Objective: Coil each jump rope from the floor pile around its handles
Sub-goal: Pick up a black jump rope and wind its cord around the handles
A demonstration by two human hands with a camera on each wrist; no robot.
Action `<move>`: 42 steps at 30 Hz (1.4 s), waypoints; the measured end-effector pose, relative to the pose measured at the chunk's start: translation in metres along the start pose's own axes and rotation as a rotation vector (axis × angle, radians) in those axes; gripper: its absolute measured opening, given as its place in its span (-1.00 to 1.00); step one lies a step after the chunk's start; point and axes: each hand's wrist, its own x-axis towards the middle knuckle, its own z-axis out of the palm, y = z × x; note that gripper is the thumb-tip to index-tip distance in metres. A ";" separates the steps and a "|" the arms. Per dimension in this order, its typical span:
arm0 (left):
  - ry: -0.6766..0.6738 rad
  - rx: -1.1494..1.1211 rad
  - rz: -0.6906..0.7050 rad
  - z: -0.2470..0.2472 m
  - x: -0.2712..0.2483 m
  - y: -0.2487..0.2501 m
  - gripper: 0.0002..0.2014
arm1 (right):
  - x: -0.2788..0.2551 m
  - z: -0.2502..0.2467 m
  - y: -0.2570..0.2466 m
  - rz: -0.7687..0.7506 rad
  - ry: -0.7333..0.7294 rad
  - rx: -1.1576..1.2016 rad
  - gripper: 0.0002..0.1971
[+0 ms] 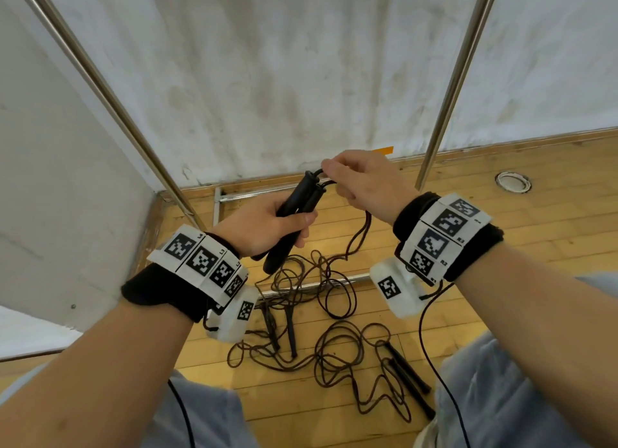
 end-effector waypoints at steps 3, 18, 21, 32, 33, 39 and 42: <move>0.029 -0.017 0.009 -0.002 0.000 -0.001 -0.85 | 0.001 -0.001 -0.004 -0.005 0.005 0.010 -0.75; 0.324 0.339 0.030 0.008 -0.007 -0.004 -0.77 | 0.009 -0.010 -0.002 0.128 0.291 0.209 -0.84; 0.305 0.346 0.041 0.009 -0.008 -0.002 -0.78 | 0.008 -0.010 -0.001 0.091 0.303 0.121 -0.82; 0.429 -0.489 0.122 -0.001 -0.011 0.019 -0.94 | 0.001 0.002 0.000 0.063 0.120 0.166 -0.60; 0.444 -0.572 0.095 -0.002 -0.009 0.020 -0.94 | 0.000 0.007 0.001 0.071 0.097 0.140 -0.63; 0.481 -0.619 0.010 0.007 0.002 0.019 -0.84 | -0.003 0.027 0.003 0.036 0.029 0.191 -0.70; 0.533 -0.638 -0.003 0.003 0.004 0.018 -0.80 | -0.006 0.028 0.007 0.054 0.080 0.188 -0.69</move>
